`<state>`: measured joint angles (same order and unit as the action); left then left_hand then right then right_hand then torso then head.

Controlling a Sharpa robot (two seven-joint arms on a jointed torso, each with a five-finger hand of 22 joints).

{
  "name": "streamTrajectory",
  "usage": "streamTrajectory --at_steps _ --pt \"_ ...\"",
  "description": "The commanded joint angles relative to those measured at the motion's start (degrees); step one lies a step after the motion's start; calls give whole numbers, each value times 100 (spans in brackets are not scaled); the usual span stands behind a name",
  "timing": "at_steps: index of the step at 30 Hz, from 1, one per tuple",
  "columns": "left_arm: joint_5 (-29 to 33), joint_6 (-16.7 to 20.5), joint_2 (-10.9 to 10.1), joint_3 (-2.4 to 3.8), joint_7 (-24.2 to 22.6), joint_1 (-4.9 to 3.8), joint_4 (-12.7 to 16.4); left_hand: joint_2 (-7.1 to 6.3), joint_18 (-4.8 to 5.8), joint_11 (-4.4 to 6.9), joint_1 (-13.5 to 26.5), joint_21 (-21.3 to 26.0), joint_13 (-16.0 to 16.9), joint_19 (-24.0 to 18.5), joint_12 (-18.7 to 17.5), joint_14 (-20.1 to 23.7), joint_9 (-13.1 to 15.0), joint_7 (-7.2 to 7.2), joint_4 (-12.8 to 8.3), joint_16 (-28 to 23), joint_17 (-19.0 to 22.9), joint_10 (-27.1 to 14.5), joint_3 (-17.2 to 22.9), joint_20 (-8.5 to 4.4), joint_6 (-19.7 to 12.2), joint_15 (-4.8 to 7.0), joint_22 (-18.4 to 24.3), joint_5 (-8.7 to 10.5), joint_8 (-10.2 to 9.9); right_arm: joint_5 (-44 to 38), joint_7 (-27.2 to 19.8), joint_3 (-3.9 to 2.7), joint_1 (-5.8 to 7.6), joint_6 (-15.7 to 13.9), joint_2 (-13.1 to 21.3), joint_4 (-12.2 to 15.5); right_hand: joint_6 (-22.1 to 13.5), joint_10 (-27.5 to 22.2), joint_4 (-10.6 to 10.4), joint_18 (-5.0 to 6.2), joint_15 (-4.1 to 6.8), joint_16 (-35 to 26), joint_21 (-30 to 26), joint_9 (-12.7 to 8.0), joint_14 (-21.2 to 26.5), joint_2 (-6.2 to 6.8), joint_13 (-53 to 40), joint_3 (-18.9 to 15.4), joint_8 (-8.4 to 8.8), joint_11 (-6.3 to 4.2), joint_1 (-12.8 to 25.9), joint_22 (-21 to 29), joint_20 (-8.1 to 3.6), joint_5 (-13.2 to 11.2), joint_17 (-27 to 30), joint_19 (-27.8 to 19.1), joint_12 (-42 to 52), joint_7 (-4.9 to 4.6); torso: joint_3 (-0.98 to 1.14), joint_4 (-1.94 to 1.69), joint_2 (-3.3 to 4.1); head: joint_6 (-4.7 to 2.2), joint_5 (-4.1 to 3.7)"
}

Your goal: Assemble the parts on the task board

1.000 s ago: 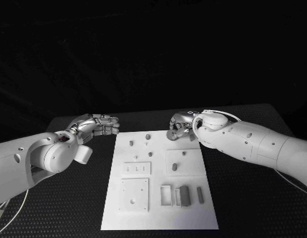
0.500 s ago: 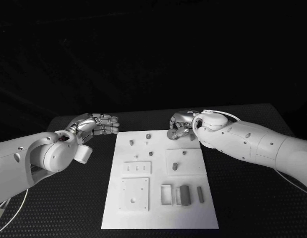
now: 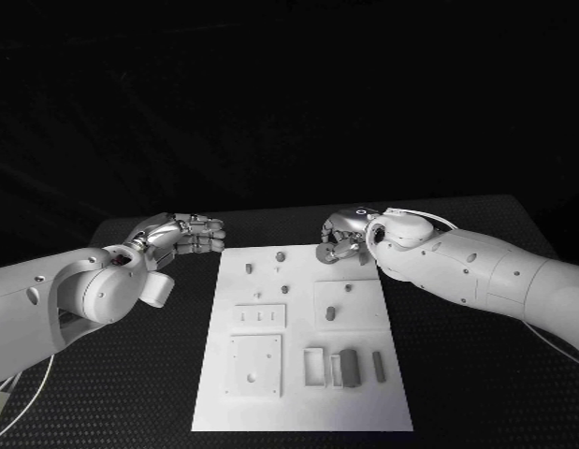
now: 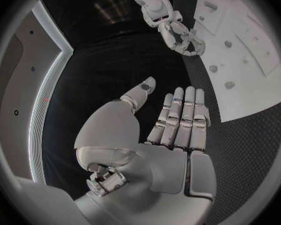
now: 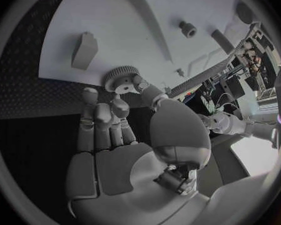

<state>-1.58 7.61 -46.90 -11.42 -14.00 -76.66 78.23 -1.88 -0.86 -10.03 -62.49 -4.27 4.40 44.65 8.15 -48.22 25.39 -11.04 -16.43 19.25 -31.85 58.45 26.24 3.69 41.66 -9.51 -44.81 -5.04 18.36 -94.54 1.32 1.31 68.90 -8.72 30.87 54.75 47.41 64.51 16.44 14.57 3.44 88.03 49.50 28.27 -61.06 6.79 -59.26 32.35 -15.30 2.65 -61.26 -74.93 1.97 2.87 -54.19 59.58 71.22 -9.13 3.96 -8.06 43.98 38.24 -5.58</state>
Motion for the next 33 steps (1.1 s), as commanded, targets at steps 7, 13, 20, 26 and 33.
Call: streamTrajectory --at_steps 7,13,20,26,33 --pt "9 -96 13 8 -41 -11 5 19 -6 -7 57 37 -6 -3 -24 -33 -7 -168 -2 -39 -8 -11 -41 4 31 3 10 19 -20 -202 212 61 -98 365 52 -64 31 20 10 43 -14 45 20 0 17 -33 14 12 -11 7 -45 -100 -21 -4 19 -27 35 -5 -5 -237 -4 7 -11" --pt "9 -97 18 8 -41 -11 -2 21 -6 -7 57 37 -7 -3 -25 -33 -8 -167 -1 -41 -8 -10 -41 4 32 3 11 20 -20 -221 213 61 -102 399 53 -62 147 35 32 43 14 65 30 25 17 -235 24 48 -71 -26 -224 -107 -30 -4 37 -41 47 30 -8 -237 -3 6 -21" --pt "9 -93 14 10 -41 -11 0 23 -6 -7 58 37 -7 -3 -26 -34 -8 -167 -1 -42 -9 -9 -41 4 34 3 11 20 -19 -277 242 62 -103 358 60 -59 311 44 30 43 66 80 44 68 24 -379 39 -11 -155 -84 -248 -111 -20 -4 59 -61 45 93 -12 -240 3 11 -38" --pt "9 -92 10 10 -43 -11 -3 24 -6 -7 58 37 -8 -3 -27 -34 -9 -167 -1 -43 -10 -8 -42 4 35 3 11 21 -19 -331 260 62 -103 266 58 -39 441 63 31 43 106 92 57 107 22 -473 51 -37 -221 -128 -268 -110 -21 -4 75 -64 44 139 -13 -239 2 17 -42" --pt "9 -87 6 10 -49 -12 3 25 -5 -7 66 36 -9 -2 -29 -35 -10 -167 3 -45 -12 -7 -46 5 36 2 12 22 -20 -384 300 62 -103 46 56 39 563 90 30 43 153 108 74 143 3 -510 62 -74 -275 -178 -244 -107 -28 -4 94 -49 43 189 -12 -236 0 18 -55"
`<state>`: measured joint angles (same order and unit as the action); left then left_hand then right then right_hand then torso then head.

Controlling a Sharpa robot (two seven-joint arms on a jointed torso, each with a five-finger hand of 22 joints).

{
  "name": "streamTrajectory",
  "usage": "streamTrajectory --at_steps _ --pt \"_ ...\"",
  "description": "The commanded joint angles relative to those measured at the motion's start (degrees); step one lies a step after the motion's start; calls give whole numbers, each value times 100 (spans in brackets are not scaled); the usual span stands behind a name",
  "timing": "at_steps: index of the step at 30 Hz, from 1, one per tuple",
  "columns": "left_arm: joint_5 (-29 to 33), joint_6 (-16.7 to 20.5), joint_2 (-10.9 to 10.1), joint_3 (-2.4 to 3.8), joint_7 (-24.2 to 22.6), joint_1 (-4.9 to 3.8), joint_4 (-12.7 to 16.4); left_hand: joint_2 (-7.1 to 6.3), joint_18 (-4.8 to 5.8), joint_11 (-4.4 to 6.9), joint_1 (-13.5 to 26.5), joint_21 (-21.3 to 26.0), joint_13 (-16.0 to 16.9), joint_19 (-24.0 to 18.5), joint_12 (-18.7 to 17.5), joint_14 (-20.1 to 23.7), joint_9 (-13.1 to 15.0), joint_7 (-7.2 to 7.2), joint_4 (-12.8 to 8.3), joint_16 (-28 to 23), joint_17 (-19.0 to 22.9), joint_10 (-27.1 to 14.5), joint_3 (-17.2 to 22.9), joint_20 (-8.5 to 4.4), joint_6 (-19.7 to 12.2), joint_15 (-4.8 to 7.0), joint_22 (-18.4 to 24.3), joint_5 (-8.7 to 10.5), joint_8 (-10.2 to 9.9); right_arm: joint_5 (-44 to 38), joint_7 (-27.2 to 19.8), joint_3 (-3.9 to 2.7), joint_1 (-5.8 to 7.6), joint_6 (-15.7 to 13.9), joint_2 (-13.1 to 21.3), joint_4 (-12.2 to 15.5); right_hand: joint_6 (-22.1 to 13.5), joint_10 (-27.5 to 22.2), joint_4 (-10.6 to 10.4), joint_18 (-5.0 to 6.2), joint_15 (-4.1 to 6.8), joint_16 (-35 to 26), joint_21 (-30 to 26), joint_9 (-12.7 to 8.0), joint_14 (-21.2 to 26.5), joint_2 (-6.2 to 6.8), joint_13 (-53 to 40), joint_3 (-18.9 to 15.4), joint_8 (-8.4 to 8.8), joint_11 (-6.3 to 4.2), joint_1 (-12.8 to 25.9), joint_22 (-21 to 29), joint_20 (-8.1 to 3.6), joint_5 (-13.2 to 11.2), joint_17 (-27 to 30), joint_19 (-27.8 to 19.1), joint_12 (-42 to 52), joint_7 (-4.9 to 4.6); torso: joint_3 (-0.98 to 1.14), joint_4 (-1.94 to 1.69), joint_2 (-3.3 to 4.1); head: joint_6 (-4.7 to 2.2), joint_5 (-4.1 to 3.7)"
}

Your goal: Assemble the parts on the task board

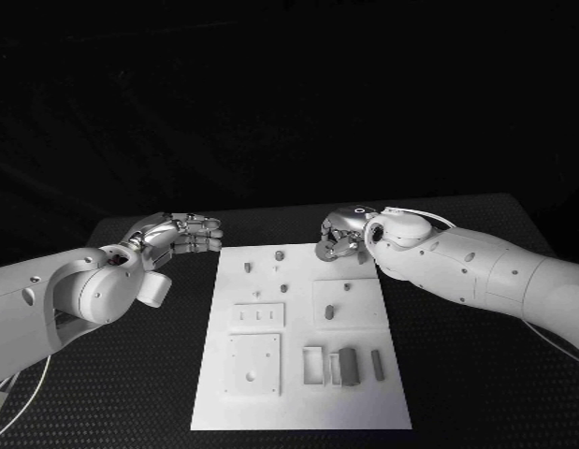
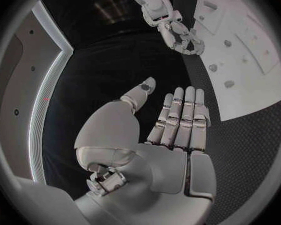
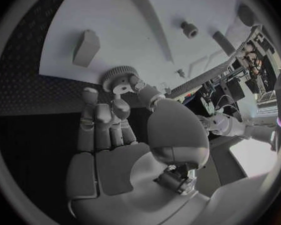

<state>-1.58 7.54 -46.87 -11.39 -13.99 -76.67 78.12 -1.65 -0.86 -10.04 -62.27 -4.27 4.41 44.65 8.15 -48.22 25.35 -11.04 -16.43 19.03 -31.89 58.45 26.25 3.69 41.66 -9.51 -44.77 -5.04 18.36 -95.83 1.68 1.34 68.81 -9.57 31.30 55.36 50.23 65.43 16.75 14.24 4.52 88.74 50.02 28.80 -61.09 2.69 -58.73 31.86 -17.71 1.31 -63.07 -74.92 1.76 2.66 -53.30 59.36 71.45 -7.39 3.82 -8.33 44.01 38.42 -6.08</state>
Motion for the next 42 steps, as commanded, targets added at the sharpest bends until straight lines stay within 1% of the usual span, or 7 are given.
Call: streamTrajectory --at_steps 1,13,19,28,36,39,42 --pt "9 -80 -1 7 -51 -11 18 2 -5 -7 45 36 -10 -2 -30 -36 -5 -167 3 -24 -8 -7 -47 5 36 2 8 23 -20 -307 304 59 -94 35 14 8 294 4 -2 76 52 40 24 95 3 -103 11 -29 -40 -50 -60 -108 -9 17 8 -24 22 22 1 -209 -2 0 -5" --pt "9 -61 -24 9 -55 -41 38 4 -5 -7 47 36 -11 -2 -32 -37 -7 -166 2 -27 -10 -5 -48 4 38 2 9 22 -20 -617 552 57 -78 -463 87 499 337 46 3 76 82 53 45 109 -33 -87 22 -35 -49 -77 -85 -104 -32 17 26 13 23 47 -14 -205 1 -29 -1" --pt "9 -51 -44 9 -55 -54 50 3 -6 -7 47 36 -12 -2 -34 -37 -7 -165 1 -28 -11 -4 -48 4 39 2 9 22 -20 -773 598 57 -74 -648 86 687 350 64 2 76 89 55 50 113 -48 -73 28 -37 -51 -84 -95 -102 -40 17 35 26 20 53 -7 -217 -2 -21 10" --pt "9 -45 -59 9 -58 -61 67 3 -6 -7 47 36 -12 -2 -36 -38 -8 -165 0 -30 -13 -3 -49 4 39 3 10 22 -21 -977 637 56 -61 -913 161 1269 385 113 0 76 107 57 63 121 -92 -31 47 -43 -53 -100 -117 -95 -62 17 58 68 10 69 1 -205 -4 -5 75" --pt "9 -27 -80 9 -53 -74 84 2 -6 -7 47 36 -13 -2 -38 -39 -10 -165 -1 -32 -14 -3 -49 3 39 3 10 22 -22 -1164 662 57 -62 -966 65 1482 395 139 1 76 116 54 66 124 -116 9 58 -49 -48 -107 -127 -90 -74 17 72 87 1 76 6 -205 -6 5 103" --pt "9 -29 -79 9 -52 -76 84 2 -6 -7 47 36 -13 -2 -39 -39 -10 -165 -1 -33 -15 -3 -50 3 40 3 10 22 -22 -1235 674 81 -63 -998 -21 1476 397 143 0 76 117 53 66 124 -119 19 60 -51 -46 -108 -126 -89 -76 17 76 90 -2 76 6 -208 -3 8 108" --pt "9 -28 -64 9 -57 -77 83 1 -6 -7 47 36 -14 -2 -40 -39 -10 -165 -2 -34 -15 -2 -50 3 39 3 11 22 -23 -1333 698 150 -65 -1014 -108 1442 399 147 -1 76 117 52 65 124 -124 29 63 -53 -45 -109 -125 -88 -77 17 79 93 -5 77 4 -208 -7 -1 112"
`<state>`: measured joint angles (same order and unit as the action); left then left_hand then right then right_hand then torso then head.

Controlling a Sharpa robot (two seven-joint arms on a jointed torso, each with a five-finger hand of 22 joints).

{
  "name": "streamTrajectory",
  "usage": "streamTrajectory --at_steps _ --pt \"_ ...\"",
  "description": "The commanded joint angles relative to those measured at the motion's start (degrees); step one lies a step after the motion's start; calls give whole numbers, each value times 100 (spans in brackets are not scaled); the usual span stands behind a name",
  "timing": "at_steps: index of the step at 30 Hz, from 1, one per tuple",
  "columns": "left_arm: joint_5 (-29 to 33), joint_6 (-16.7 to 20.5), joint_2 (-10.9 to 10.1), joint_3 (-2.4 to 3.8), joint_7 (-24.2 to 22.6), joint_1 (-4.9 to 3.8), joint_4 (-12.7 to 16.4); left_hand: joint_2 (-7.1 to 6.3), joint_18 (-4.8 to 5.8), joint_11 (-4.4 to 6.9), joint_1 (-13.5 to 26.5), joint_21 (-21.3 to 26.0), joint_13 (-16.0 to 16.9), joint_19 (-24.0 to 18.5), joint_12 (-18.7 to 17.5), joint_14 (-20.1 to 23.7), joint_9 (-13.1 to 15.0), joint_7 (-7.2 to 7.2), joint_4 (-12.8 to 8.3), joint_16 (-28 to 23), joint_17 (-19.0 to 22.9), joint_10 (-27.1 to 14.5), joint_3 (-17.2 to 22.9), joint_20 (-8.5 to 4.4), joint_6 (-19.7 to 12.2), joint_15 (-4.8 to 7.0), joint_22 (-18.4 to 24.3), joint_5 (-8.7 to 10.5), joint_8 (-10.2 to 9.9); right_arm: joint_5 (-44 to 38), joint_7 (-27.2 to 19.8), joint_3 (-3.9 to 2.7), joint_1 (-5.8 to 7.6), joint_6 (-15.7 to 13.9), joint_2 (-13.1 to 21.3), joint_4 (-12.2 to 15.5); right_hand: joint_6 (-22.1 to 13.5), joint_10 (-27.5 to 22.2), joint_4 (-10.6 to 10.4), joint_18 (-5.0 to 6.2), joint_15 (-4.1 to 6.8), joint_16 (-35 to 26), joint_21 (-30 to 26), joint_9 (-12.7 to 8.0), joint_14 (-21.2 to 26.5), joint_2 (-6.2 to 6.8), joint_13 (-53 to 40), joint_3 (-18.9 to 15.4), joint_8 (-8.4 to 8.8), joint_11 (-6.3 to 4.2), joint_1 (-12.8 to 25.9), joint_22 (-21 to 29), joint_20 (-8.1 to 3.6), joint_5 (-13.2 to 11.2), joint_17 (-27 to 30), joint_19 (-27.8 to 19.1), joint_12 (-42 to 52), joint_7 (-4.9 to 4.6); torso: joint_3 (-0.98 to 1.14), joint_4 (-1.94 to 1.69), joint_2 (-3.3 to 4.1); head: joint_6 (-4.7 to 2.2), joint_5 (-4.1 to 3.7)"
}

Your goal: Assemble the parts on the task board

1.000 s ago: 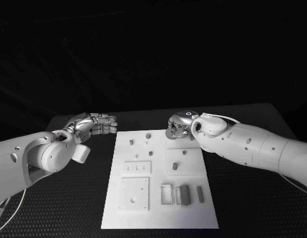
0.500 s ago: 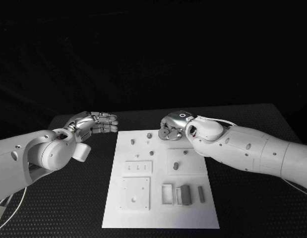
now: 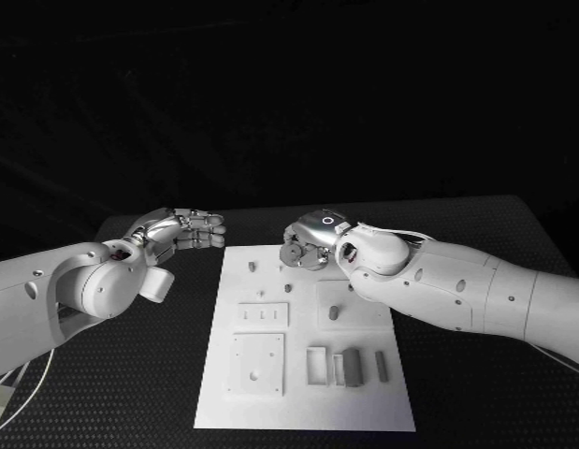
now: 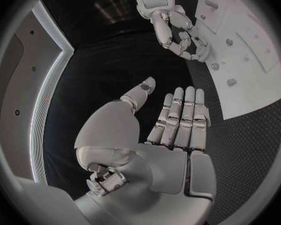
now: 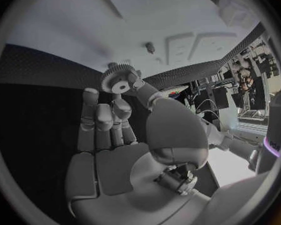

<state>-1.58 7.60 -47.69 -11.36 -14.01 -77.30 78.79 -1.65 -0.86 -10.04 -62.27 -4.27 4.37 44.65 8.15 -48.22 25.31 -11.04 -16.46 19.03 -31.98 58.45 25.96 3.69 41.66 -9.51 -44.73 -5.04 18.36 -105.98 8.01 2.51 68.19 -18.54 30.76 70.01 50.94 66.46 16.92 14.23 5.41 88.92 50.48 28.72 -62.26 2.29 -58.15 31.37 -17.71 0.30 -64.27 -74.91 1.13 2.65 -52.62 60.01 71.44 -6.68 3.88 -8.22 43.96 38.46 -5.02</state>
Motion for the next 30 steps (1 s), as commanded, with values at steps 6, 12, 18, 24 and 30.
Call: streamTrajectory --at_steps 6,12,18,24,30 --pt "9 -48 48 6 -54 -15 -4 2 -6 -7 48 36 -10 -2 -41 -40 -7 -165 3 -35 -6 -2 -22 4 39 3 7 22 -24 -389 78 167 -51 -165 -288 -245 328 50 -17 77 30 32 19 132 -13 81 8 -5 -41 -9 -8 -86 -17 19 15 34 -7 7 -7 -237 -2 -1 3" --pt "8 -59 71 6 -39 -15 -29 1 -6 -8 47 36 -11 -3 -44 -40 -8 -166 1 -37 -8 -3 -22 3 38 3 8 22 -25 -445 89 269 -96 -129 -423 -349 328 61 -15 77 32 30 18 131 -23 100 13 0 -35 -10 -25 -84 -23 19 22 42 -12 8 -13 -275 -10 49 21" --pt "8 -57 86 6 0 -15 -35 1 -6 -8 48 37 -12 -3 -45 -40 -9 -166 2 -38 -8 -2 -23 4 37 3 8 23 -26 -480 129 286 -103 -141 -514 -423 328 68 -18 77 32 26 16 130 -29 130 18 -6 -29 -10 -24 -81 -25 18 28 45 -18 8 -24 -291 -5 70 18" --pt "8 -73 96 6 12 -15 -22 1 -4 -9 56 38 -13 -6 -48 -37 -11 -167 5 -43 -9 -3 -27 6 35 1 10 25 -28 -532 159 299 -108 -176 -570 -450 328 70 -19 77 32 25 15 130 -31 131 19 -5 -28 -10 -24 -80 -25 19 30 47 -20 8 -19 -282 -6 66 35" --pt "8 -75 119 6 23 -15 -49 2 -3 -10 60 38 -13 -7 -51 -36 -12 -168 6 -46 -10 -3 -28 6 34 0 10 26 -29 -534 163 302 -111 -190 -607 -482 330 72 -20 77 32 24 14 130 -33 135 20 -6 -27 -10 -23 -79 -26 19 32 49 -22 8 -22 -277 -4 60 30"
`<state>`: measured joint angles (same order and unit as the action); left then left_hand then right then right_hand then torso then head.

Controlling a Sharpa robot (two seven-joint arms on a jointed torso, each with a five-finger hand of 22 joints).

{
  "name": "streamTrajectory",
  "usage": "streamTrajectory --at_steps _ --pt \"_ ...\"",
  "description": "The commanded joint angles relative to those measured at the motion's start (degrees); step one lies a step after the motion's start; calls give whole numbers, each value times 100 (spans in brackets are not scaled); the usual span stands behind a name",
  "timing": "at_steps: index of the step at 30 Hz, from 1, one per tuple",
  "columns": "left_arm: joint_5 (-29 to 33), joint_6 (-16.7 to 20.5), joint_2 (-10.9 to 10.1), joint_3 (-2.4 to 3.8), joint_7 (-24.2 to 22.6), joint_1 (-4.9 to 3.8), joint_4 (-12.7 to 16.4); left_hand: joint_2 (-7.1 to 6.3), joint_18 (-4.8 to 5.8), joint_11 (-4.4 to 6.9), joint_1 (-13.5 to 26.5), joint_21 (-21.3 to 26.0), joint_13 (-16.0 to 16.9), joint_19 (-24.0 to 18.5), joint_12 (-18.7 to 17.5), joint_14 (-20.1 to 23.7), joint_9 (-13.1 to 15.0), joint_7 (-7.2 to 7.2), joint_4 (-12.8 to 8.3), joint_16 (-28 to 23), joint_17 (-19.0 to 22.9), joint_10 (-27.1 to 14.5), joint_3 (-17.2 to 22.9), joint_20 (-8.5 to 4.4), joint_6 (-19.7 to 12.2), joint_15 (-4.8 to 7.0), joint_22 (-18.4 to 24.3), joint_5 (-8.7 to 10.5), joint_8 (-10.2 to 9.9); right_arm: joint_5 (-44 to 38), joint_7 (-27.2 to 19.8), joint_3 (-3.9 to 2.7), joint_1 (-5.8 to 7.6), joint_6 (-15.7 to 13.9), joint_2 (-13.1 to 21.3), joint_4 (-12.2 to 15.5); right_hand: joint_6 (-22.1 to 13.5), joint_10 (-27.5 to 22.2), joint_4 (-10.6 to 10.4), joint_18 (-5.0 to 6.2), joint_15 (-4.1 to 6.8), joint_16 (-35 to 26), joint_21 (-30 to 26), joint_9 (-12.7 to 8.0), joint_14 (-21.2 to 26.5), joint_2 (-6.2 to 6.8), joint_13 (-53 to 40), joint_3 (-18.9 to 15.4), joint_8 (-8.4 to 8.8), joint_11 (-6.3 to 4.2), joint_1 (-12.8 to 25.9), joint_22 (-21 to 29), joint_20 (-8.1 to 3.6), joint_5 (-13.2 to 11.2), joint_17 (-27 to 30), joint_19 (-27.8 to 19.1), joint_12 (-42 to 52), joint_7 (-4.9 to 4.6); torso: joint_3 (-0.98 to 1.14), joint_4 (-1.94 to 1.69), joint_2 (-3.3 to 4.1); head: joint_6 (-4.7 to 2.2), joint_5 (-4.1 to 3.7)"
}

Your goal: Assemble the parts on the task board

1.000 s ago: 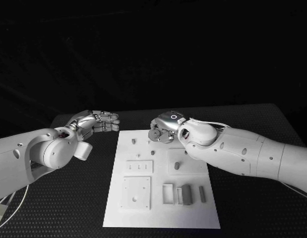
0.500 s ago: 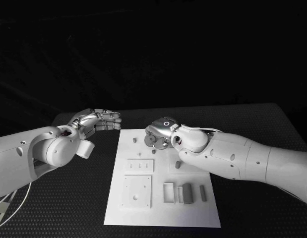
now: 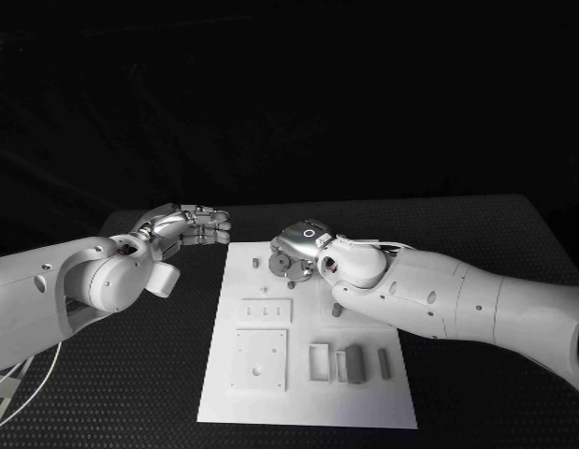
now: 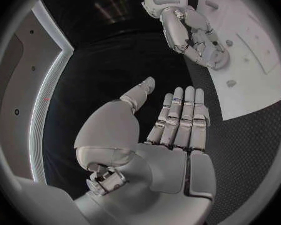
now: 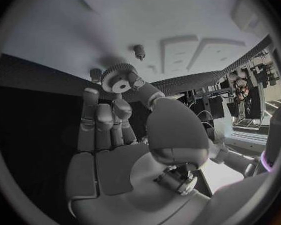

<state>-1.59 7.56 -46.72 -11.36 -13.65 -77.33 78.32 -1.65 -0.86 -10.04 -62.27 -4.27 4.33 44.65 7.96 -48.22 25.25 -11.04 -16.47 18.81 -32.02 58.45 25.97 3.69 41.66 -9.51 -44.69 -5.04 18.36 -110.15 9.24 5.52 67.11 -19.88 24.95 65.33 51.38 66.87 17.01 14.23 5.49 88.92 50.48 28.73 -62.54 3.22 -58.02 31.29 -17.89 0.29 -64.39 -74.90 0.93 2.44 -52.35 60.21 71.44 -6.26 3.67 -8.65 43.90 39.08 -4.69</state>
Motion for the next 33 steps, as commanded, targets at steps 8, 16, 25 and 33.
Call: streamTrajectory --at_steps 8,16,25,33 --pt "9 -77 54 6 -15 -12 -26 3 -3 -11 64 39 -10 -9 -34 -35 -9 -169 8 -27 -7 -3 -31 6 33 -1 8 27 -31 -135 5 17 -37 -129 -118 -172 285 35 -27 77 25 22 13 129 -8 45 10 5 -4 -10 -14 -78 -7 39 9 32 -25 -34 9 -234 1 10 7" --pt "9 -93 82 6 -8 -12 -43 6 -3 -11 64 39 -11 -10 -36 -35 -10 -169 8 -29 -8 -3 -30 6 32 -1 8 27 -32 -104 -29 21 -77 -110 -206 -342 252 47 -28 77 20 15 6 119 -18 84 19 2 25 -2 -15 -72 -10 39 22 39 -37 -44 8 -237 -1 19 9" --pt "9 -102 84 6 -7 -12 -27 6 -3 -11 64 39 -11 -11 -38 -34 -11 -169 6 -31 -9 -3 -31 6 32 -1 9 27 -33 -64 -33 24 -92 -192 -277 -454 238 52 -28 77 16 10 1 114 -21 89 24 7 39 3 -19 -69 -11 39 28 43 -44 -49 7 -223 3 11 8" --pt "9 -100 82 6 0 -12 -31 6 -3 -11 63 40 -12 -12 -40 -34 -12 -170 4 -34 -11 -2 -31 6 32 -1 10 28 -34 9 -51 26 -99 -157 -325 -514 197 58 -30 77 4 0 -12 101 -22 101 33 10 74 18 -16 -62 -10 39 39 45 -58 -64 5 -232 2 16 7"
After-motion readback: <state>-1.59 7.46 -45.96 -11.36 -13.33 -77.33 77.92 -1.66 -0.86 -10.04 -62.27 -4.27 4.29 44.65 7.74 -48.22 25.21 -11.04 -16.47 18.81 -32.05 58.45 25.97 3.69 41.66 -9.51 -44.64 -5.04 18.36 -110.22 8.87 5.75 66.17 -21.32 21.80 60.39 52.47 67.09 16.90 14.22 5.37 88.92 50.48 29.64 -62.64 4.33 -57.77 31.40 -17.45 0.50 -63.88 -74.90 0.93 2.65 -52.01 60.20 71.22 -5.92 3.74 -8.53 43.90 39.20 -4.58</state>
